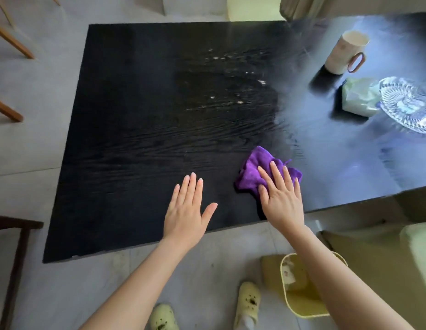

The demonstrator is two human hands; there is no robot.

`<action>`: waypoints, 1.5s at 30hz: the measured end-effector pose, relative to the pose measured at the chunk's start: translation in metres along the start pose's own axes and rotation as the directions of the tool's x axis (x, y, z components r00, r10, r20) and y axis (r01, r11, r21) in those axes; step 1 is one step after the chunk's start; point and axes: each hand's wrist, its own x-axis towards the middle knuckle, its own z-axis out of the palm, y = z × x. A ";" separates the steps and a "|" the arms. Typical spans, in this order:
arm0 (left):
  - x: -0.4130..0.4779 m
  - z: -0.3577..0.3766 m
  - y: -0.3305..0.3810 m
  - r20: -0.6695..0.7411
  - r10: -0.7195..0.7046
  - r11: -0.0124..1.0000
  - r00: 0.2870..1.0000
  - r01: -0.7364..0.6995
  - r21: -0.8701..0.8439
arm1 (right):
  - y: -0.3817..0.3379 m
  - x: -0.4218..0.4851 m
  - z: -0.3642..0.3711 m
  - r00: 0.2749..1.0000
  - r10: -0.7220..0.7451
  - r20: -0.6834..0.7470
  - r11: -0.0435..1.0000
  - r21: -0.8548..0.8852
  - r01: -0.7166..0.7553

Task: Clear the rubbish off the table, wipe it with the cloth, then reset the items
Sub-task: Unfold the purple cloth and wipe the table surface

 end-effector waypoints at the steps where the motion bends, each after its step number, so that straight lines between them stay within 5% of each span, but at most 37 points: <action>1: 0.007 0.003 0.013 -0.003 -0.013 1.000 1.000 0.013 0.004 | 0.012 0.014 -0.003 1.000 0.018 0.006 1.000 -0.003 -0.018; 7: 0.025 0.006 0.043 0.000 -0.145 0.989 0.989 0.145 0.012 | 0.041 0.087 -0.012 0.999 -0.007 0.050 1.000 0.011 0.007; 16: 0.103 -0.020 0.140 0.038 -0.266 0.869 0.963 0.257 -0.423 | 0.059 0.052 -0.026 0.974 -0.179 0.141 0.979 0.126 0.161; 22: 0.130 -0.031 0.161 0.359 -0.459 0.638 0.813 0.582 -0.504 | 0.083 0.074 -0.063 0.975 -0.152 0.163 0.939 0.333 0.091; 25: 0.139 -0.044 0.160 0.496 -0.423 0.560 0.758 0.649 -0.515 | 0.081 0.090 -0.075 0.959 -0.159 0.234 0.938 0.340 0.073; 29: 0.152 -0.073 0.169 0.404 -0.290 0.709 0.868 0.478 -0.518 | 0.074 0.105 -0.091 0.922 -0.272 0.276 0.952 0.215 0.217; 34: 0.170 -0.127 0.187 0.308 0.030 0.755 0.951 0.180 -0.630 | 0.077 0.126 -0.145 0.858 -0.404 0.318 0.810 0.559 0.174; 38: 0.191 -0.180 0.200 0.290 0.314 0.801 0.904 -0.089 -0.592 | 0.092 0.133 -0.187 0.864 -0.418 0.280 0.789 0.583 0.193; 45: 0.213 -0.245 0.233 0.242 0.558 0.701 0.794 -0.295 -0.649 | 0.137 0.091 -0.244 0.956 -0.113 0.271 0.771 0.631 -0.088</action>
